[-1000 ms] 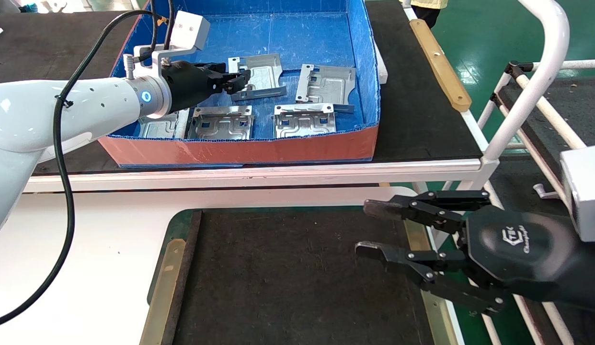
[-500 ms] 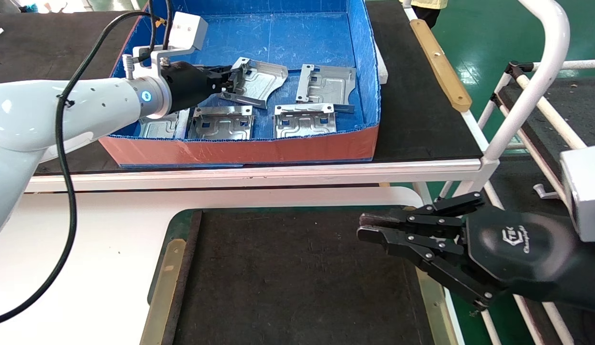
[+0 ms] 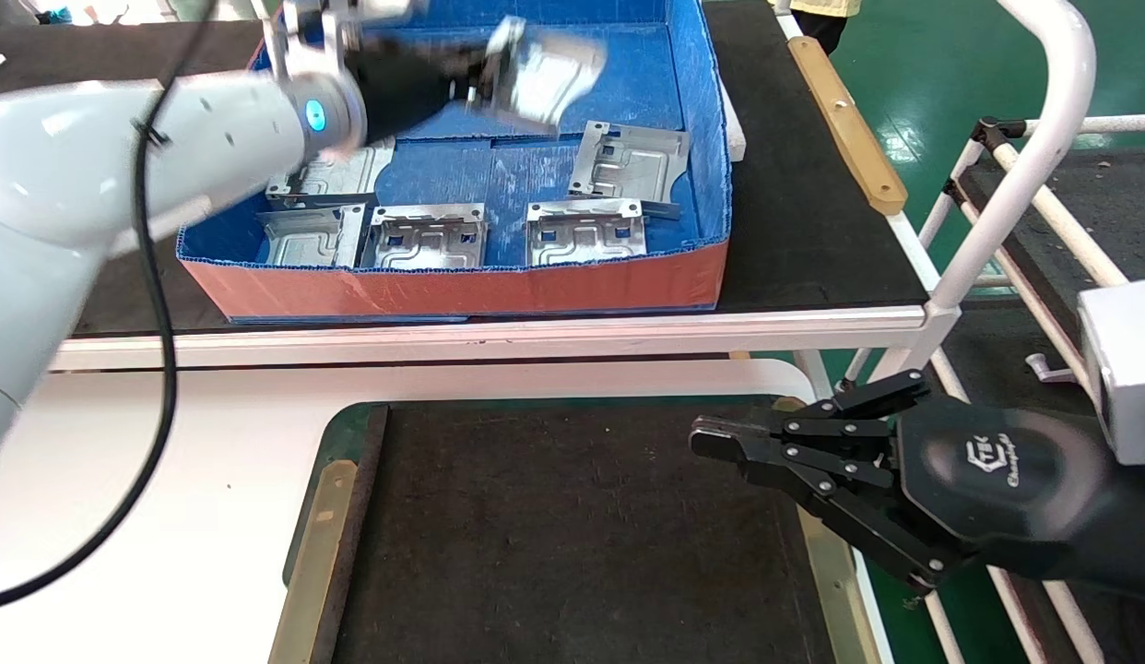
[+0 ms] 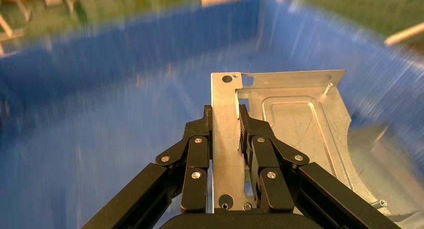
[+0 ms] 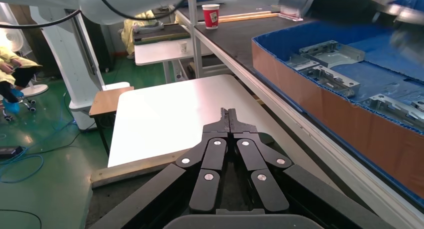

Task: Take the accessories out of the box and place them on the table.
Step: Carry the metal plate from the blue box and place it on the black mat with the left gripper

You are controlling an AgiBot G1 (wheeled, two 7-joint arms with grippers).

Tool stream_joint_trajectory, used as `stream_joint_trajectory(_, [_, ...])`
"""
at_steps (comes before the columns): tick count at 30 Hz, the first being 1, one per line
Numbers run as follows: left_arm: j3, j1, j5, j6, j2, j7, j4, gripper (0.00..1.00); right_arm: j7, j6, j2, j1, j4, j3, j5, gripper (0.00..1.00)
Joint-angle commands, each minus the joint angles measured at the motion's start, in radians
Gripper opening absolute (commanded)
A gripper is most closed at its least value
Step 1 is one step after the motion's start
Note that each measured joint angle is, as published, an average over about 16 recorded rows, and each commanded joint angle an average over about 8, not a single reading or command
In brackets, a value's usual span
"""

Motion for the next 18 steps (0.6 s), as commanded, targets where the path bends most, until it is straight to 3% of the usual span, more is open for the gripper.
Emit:
stream_joint_trajectory(1, [-0.006, -0.006, -0.007, -0.007, -0.005, 0.005, -0.032, 0.00, 0.000, 0.000, 0.000, 0.000, 0.000, 0.000, 0.000, 0.00])
stream_joint_trajectory(8, [-0.050, 0.030, -0.126, 0.065, -0.082, 0.112, -0.200, 0.00, 0.000, 0.000, 0.000, 0.000, 0.000, 0.000, 0.000, 0.00])
stream_joint_trajectory(18, [-0.175, 0.104, -0.392, 0.257, -0.225, 0.370, -0.338, 0.00, 0.000, 0.000, 0.000, 0.000, 0.000, 0.000, 0.000, 0.00])
